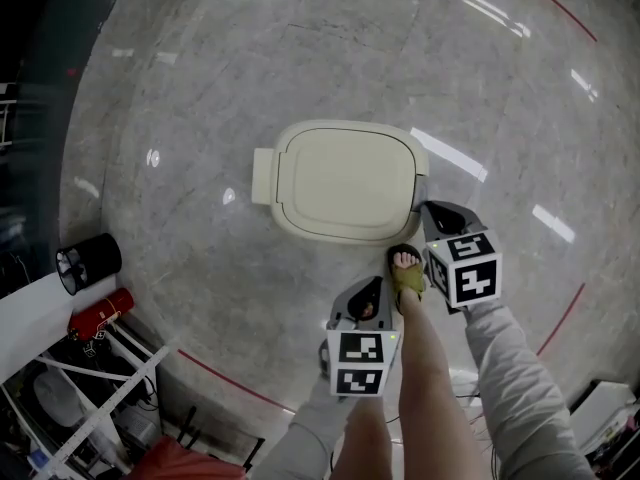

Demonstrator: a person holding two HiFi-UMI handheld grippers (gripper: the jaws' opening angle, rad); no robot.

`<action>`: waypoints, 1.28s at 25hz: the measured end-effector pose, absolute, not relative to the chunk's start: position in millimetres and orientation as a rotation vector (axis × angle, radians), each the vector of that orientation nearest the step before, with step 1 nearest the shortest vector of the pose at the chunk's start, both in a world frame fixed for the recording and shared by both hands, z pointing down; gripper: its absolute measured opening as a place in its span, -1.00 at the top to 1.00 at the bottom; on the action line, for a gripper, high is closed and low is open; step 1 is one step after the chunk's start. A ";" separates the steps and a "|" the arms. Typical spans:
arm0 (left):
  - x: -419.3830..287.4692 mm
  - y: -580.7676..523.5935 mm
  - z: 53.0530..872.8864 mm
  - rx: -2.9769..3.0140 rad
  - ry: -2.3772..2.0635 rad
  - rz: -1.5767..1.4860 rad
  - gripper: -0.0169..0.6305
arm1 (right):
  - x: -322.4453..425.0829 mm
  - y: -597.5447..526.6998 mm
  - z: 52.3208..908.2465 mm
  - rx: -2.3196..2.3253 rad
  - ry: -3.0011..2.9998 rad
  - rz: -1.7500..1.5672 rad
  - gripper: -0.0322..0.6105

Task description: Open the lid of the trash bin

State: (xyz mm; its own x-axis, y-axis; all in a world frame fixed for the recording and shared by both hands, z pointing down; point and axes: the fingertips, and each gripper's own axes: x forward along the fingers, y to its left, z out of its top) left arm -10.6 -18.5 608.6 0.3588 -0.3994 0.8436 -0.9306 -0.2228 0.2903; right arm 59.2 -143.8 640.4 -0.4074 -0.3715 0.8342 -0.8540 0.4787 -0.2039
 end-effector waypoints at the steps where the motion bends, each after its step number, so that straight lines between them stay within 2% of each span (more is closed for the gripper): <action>1: -10.1 -18.6 608.9 1.791 -1.171 0.806 0.93 | 58.5 -143.6 641.2 1.011 -1.982 0.821 0.91; 32: -7.0 -22.9 607.3 1.791 -1.170 0.804 0.93 | 60.0 -148.2 651.9 1.004 -1.955 0.817 0.91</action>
State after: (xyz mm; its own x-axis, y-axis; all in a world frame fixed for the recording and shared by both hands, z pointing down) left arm -7.0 -22.9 607.3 0.3613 -0.3980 0.8432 -0.9298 -0.2213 0.2940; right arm 60.0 -148.2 651.9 -0.3873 -0.3572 0.8499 -0.8557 0.4825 -0.1871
